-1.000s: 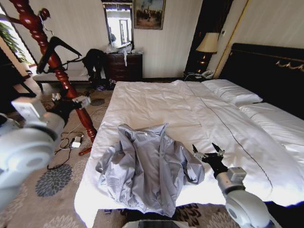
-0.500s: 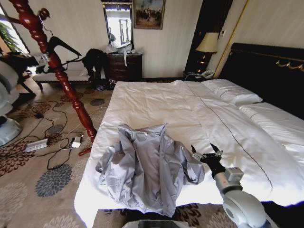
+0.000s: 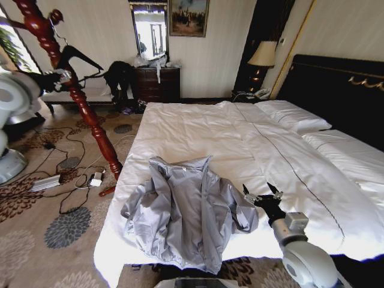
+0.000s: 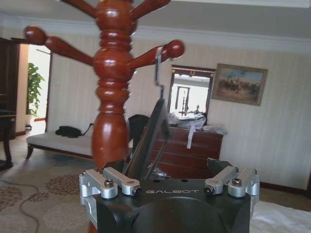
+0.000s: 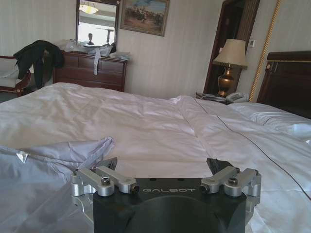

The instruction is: Pick up the clothes from the bed and hang them on the clothes hanger.

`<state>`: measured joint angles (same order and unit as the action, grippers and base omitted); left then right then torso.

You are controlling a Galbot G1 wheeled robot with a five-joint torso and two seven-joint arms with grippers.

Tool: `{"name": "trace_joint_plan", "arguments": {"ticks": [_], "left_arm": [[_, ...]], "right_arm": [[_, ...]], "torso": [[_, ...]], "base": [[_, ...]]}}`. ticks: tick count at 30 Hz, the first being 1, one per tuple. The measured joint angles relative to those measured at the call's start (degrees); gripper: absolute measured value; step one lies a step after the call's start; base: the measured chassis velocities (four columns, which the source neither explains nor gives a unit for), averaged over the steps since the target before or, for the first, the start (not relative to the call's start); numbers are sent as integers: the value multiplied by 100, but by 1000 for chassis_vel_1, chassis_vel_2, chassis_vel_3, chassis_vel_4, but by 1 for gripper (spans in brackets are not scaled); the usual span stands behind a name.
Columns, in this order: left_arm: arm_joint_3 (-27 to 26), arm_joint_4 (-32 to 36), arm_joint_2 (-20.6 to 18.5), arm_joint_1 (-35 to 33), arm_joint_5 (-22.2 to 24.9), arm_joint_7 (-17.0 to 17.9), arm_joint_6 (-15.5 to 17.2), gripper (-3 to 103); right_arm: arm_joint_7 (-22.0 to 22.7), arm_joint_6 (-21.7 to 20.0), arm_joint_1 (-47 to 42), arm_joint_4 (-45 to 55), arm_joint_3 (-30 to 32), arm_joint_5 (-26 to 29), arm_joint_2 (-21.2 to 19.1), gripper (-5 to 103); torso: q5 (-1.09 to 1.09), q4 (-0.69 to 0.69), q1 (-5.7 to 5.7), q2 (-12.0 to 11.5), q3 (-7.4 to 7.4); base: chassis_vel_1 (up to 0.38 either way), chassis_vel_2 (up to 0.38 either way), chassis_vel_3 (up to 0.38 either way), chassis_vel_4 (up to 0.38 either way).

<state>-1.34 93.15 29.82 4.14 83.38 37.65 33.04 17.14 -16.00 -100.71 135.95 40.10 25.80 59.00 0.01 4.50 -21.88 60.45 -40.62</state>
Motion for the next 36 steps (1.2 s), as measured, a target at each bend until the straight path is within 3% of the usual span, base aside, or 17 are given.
{"name": "trace_joint_plan", "arguments": {"ticks": [6, 10, 16, 18, 23, 27, 30, 34, 36], "left_arm": [[475, -391, 309, 793, -271, -52, 160, 99], [814, -772, 467, 1321, -198, 36, 289, 100], [1559, -1589, 830, 2296, 40, 415, 607, 101], [1828, -2044, 1072, 2665, 105, 668, 810, 97], [2068, -2564, 1365, 3002, 169, 924, 931, 89], [2237, -2892, 1507, 3140, 283, 924, 934, 84], [2317, -3240, 1704, 3204, 332, 870, 934, 87], [2308, -3602, 1936, 3206, 177, 792, 934, 89], [2298, -3757, 2032, 3189, 73, 744, 933, 84]], "right_arm": [[5, 6, 44, -129, 44, 9, -16, 100], [10, 9, 127, -222, -15, 13, -19, 100], [13, 11, 200, -295, -122, 0, 18, 100], [14, 21, 189, -304, -122, -11, 20, 100], [14, 35, 133, -303, -73, -21, 14, 100], [14, 50, 104, -301, -46, -30, -7, 100], [14, 52, 102, -287, -41, -29, -24, 100], [14, 53, 83, -262, -16, -29, -18, 100], [12, 68, 25, -238, 24, -32, 20, 100]], "torso": [[-2, -7, 0, 0, 0], [-1, -5, 0, 0, 1], [1, -4, 0, 0, 1], [0, -3, 1, 0, 1], [0, -3, 0, 0, 1], [-1, -5, 1, 1, 1], [-2, -5, 0, 0, 1], [0, -1, 0, 0, 1], [-1, -3, 0, 0, 1]], "base": [[0, 0, 0, 0], [0, 0, 0, 0], [0, 0, 0, 0], [0, 0, 0, 0], [0, 0, 0, 0], [0, 0, 0, 0], [0, 0, 0, 0], [0, 0, 0, 0], [0, 0, 0, 0]]}}
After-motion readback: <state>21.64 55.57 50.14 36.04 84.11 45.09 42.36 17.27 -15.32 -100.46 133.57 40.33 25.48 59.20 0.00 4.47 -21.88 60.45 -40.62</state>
